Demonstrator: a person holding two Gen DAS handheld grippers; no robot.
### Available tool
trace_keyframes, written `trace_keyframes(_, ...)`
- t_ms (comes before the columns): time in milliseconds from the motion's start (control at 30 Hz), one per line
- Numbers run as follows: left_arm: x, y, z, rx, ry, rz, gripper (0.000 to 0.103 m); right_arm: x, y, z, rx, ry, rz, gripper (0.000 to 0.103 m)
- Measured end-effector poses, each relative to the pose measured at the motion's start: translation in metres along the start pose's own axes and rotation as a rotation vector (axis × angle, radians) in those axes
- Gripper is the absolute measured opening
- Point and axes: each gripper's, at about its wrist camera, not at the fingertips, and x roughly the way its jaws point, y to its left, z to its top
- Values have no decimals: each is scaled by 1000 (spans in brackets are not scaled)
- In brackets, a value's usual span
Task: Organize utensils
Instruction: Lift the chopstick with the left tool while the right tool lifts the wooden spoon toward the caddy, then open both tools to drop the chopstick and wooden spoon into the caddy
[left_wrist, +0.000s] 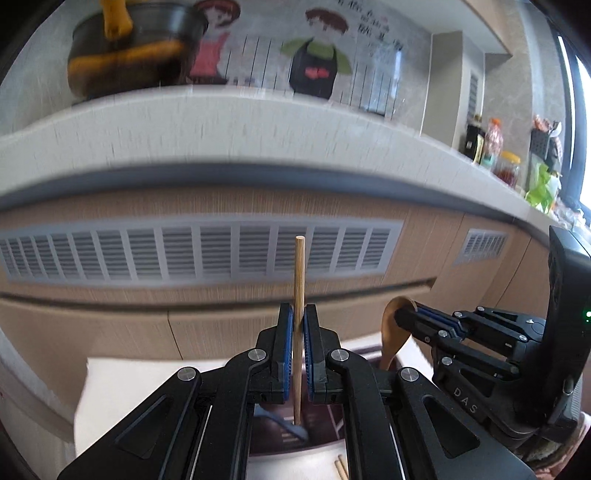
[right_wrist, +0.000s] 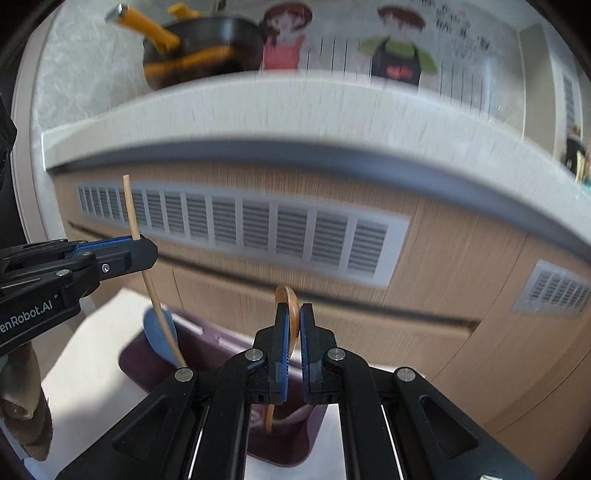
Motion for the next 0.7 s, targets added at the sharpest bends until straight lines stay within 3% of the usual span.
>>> trace_keyframes(200,23,6,-20,-53,81,-37,11,21,1,-21,4,89,35,7)
trace_keyframes(333,13,11,-26,-88,80,-46,22,13,-1,-26,10,89,44,31)
trace_keyframes(500,-22,11,-32,-79,34,-44,55,-16,-6,-33,22,52,21,51)
trace_keyframes(633,-47,7,-53,-33,56,8,56,-45,2,-55,-15,58,-6,65)
trace_keyframes(700,-52,6,-70,-31,97,29,64,-54,8,-68,-51,69,-25,76)
